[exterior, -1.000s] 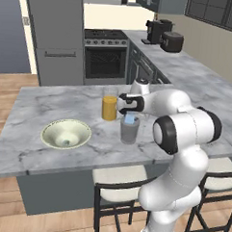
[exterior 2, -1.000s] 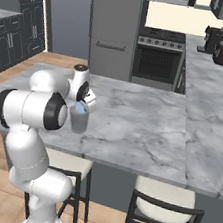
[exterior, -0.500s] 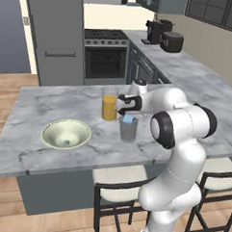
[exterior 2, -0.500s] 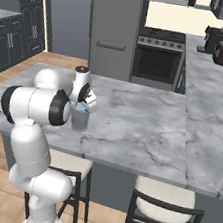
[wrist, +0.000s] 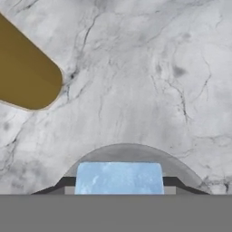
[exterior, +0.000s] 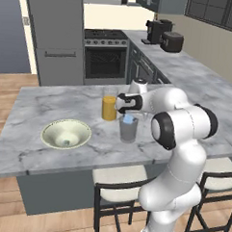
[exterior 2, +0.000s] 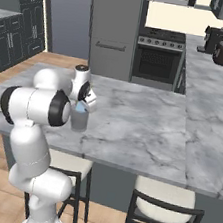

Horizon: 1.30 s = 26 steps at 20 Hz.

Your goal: There are two ice cubes in the ice bowl. Place both ice cubes in the glass cup.

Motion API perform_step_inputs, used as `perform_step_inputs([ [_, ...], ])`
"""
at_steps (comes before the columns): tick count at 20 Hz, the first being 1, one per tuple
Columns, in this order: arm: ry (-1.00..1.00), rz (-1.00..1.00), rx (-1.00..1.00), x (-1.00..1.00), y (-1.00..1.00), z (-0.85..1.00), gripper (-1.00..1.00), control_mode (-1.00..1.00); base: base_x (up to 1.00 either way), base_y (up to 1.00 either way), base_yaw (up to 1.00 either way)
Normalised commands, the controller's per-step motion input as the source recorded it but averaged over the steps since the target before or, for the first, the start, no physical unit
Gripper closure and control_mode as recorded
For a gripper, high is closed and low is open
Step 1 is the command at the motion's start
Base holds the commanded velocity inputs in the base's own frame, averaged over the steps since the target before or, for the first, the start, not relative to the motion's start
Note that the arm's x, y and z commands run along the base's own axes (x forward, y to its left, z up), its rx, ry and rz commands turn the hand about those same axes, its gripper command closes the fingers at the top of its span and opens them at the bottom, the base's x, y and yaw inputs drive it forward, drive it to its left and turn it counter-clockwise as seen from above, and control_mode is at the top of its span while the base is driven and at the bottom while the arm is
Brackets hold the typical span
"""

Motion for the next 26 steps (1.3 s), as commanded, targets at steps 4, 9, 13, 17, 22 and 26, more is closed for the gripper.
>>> perform_step_inputs([
  [4, 0.00, 0.00, 0.00, -0.24, 0.00, 0.00, 1.00, -1.00, 0.00, 0.00, 0.00],
  [9, -0.01, 0.00, 0.00, -0.23, 0.00, 0.00, 1.00, -1.00, 0.00, 0.00, 0.00],
  [13, -0.01, 0.00, 0.02, -0.07, -0.02, 0.00, 1.00, -1.00, 0.00, 0.00, 0.00],
  [17, 0.00, 0.00, 0.00, 0.00, 0.00, 0.00, -1.00, -1.00, 0.00, 0.00, 0.00],
  [22, 0.01, 0.00, 0.00, 0.01, 0.00, 0.04, -1.00, -1.00, 0.00, 0.00, 0.00],
  [26, -0.06, 0.00, 0.00, 0.00, 0.00, 0.64, -1.00, -1.00, 0.00, 0.00, 0.00],
])
